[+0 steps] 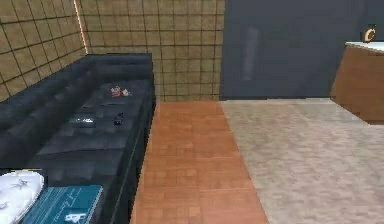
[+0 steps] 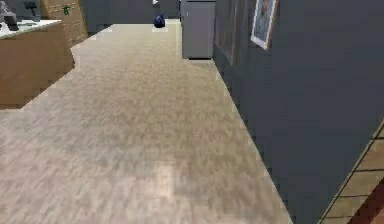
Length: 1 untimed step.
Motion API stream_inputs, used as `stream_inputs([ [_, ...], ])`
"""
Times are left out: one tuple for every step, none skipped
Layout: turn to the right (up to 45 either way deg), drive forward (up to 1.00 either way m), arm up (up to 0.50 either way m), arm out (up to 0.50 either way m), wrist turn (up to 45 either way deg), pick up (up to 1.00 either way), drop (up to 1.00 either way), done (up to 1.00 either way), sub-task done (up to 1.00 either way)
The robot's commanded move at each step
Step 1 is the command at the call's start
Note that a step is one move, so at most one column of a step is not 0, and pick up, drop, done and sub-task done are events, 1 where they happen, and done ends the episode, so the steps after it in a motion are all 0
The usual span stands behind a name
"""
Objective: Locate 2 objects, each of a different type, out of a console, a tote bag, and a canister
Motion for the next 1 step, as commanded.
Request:
stream_inputs([
  [3.0,0.0,0.0,0.0,0.0,0.0,0.0,0.0,0.0],
])
